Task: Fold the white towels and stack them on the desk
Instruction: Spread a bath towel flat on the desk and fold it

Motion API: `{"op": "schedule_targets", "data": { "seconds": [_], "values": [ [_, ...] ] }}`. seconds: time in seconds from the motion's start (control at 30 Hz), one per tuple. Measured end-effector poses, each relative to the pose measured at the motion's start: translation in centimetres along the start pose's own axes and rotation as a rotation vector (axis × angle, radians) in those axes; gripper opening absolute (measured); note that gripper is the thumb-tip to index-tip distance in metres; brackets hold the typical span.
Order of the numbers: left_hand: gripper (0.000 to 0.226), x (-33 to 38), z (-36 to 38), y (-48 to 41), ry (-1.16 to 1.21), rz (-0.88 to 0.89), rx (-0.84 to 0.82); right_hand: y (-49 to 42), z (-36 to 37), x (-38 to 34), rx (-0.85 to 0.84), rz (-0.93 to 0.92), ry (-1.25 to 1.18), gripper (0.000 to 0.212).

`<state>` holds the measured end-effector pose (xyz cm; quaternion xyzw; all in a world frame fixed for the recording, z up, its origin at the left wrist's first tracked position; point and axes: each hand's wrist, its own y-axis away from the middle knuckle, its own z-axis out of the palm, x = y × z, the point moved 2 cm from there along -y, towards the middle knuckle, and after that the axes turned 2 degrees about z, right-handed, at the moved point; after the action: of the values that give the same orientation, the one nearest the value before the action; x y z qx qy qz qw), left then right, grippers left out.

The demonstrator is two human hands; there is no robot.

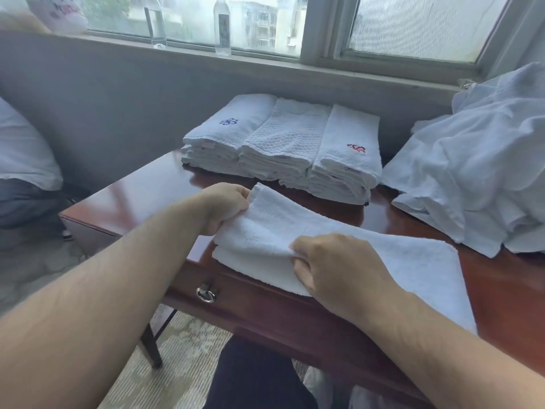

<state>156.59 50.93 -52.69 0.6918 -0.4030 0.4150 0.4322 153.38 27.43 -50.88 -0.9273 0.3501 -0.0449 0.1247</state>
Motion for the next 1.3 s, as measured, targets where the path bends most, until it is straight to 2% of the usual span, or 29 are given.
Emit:
{"op": "schedule_targets", "data": {
  "seconds": [0.07, 0.13, 0.23, 0.33, 0.43, 0.5, 0.57, 0.6, 0.67, 0.73, 0.77, 0.8, 0.87, 0.9, 1.1, 1.23, 1.3],
  "values": [
    [0.018, 0.0, 0.1, 0.4, -0.273, 0.062, 0.1, 0.1, 0.2, 0.0, -0.007, -0.012, -0.015, 0.027],
    [0.02, 0.0, 0.2, 0.8, -0.443, 0.127, 0.183, 0.3, 0.3, 0.2, -0.015, -0.015, -0.041, 0.028],
    [0.012, 0.0, 0.1, 1.1, -0.431, 0.173, 0.242, 0.6, 0.3, 0.5, 0.015, -0.024, -0.048, 0.029],
    [0.014, 0.5, -0.2, 1.5, -0.42, 0.196, 0.271, 0.8, 0.0, 1.0, 0.075, -0.033, -0.062, 0.027],
    [0.026, 0.4, 0.3, 2.1, -0.643, 0.188, 0.267, 1.1, 0.0, 1.2, -0.031, -0.05, -0.095, 0.032],
    [0.037, -0.1, 0.7, 2.4, -0.744, 0.168, 0.301, 1.1, 0.0, 1.6, -0.122, -0.043, -0.166, 0.044],
    [0.045, -0.1, 1.5, 3.1, -0.844, 0.227, 0.376, 1.0, -0.2, 2.6, -0.11, 0.051, -0.308, 0.058],
    [0.046, 0.2, 2.2, 3.6, -0.881, 0.32, 0.394, 1.0, -0.3, 3.4, -0.071, 0.116, -0.347, 0.058],
    [0.043, 0.8, 4.0, 4.6, -0.887, 0.558, 0.328, 1.2, -0.6, 4.8, 0.012, 0.203, -0.328, 0.051],
    [0.04, 0.7, 6.0, 5.2, -0.896, 0.669, 0.171, 1.5, -0.4, 6.0, -0.021, 0.253, -0.283, 0.041],
    [0.042, 0.3, 6.9, 5.2, -0.924, 0.656, 0.086, 1.7, 0.1, 6.5, -0.103, 0.293, -0.242, 0.037],
    [0.046, -0.3, 7.7, 5.1, -0.969, 0.617, 0.009, 1.9, 0.7, 7.0, -0.216, 0.337, -0.187, 0.043],
    [0.057, -1.7, 8.6, 4.8, -1.091, 0.553, -0.077, 2.7, 1.7, 8.0, -0.387, 0.367, -0.132, 0.065],
    [0.062, -2.4, 8.8, 4.7, -1.137, 0.554, -0.079, 3.0, 2.2, 8.4, -0.412, 0.353, -0.119, 0.071],
    [0.076, -2.6, 8.5, 3.7, -1.196, 0.595, -0.091, 3.1, 3.5, 9.7, -0.351, 0.311, -0.125, 0.079],
    [0.072, -2.2, 8.5, 3.3, -1.2, 0.598, -0.099, 3.3, 3.0, 10.3, -0.232, 0.311, -0.198, 0.064],
    [0.069, -2.2, 8.5, 3.4, -1.212, 0.585, -0.104, 4.1, 2.8, 10.7, -0.168, 0.346, -0.158, 0.055]
  ]
}}
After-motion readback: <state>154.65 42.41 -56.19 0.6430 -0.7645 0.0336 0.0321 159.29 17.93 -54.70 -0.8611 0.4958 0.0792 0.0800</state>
